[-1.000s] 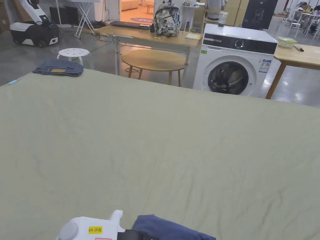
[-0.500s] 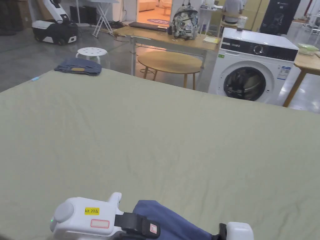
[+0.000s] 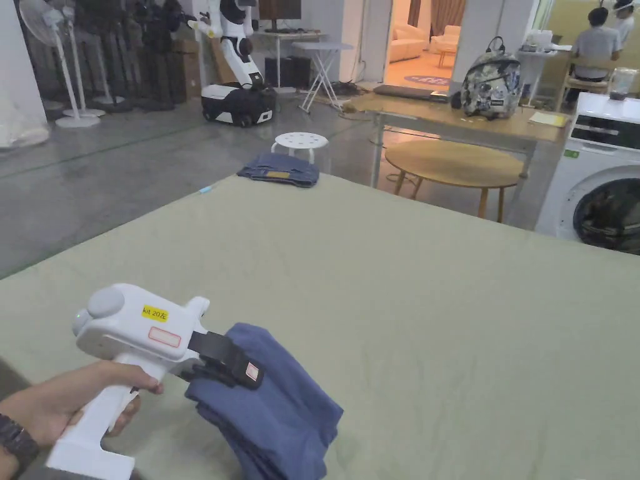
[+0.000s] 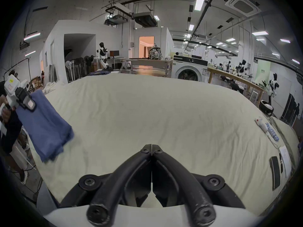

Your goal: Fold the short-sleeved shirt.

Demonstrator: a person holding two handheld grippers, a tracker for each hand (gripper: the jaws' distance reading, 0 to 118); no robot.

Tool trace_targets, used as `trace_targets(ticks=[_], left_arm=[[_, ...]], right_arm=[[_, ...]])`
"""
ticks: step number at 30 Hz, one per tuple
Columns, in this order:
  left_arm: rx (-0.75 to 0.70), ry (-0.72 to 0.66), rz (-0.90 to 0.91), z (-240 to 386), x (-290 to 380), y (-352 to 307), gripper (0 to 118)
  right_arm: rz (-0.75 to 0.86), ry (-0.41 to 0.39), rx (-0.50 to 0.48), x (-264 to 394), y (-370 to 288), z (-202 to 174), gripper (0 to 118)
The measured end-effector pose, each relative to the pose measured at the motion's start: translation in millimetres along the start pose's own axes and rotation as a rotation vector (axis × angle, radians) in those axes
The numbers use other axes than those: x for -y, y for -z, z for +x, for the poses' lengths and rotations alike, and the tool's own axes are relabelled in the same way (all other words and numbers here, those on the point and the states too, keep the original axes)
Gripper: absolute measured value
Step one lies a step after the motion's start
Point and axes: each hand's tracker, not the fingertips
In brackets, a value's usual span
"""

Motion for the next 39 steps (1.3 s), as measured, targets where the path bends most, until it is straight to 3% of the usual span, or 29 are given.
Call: trace_targets(ticks=[10, 16, 21, 23, 29, 32, 34, 37, 39], left_arm=[[-0.206, -0.108, 0.061, -51.1, -40.9, -91.2, 15], [-0.301, -0.138, 0.041, -66.4, -44.5, -91.8, 15], [-0.500, -0.073, 0.030, -70.1, -44.0, -86.2, 37], [-0.542, -0.088, 0.041, -103.4, -62.5, -99.6, 39], [-0.797, -0.008, 0.089, -82.4, -60.4, -108.8, 44], [-0.821, 0.003, 0.117, -73.1, -51.4, -104.3, 44], [-0.763, 0.012, 0.113, -68.4, -43.4, -92.4, 44], [-0.725, 0.042, 0.142, -56.5, -28.2, -73.1, 37], [-0.685, 0.090, 0.196, -80.5, -39.3, -67.8, 14]], right_arm=[[-0.030, -0.014, -0.002, 4.2, 9.8, -9.8, 0], [-0.048, -0.018, 0.006, 6.9, 15.0, -12.6, 0], [-0.053, -0.028, 0.004, 7.0, 16.1, -14.4, 0], [-0.053, -0.031, 0.004, 6.6, 16.6, -14.1, 0], [-0.052, -0.033, 0.004, 6.0, 17.7, -12.6, 0], [-0.049, -0.029, 0.000, 6.6, 18.1, -12.2, 0], [-0.050, -0.023, -0.001, 7.2, 18.3, -11.8, 0], [-0.046, -0.019, -0.003, 8.0, 17.5, -10.0, 0], [-0.041, -0.016, -0.004, 7.2, 16.3, -7.8, 0]])
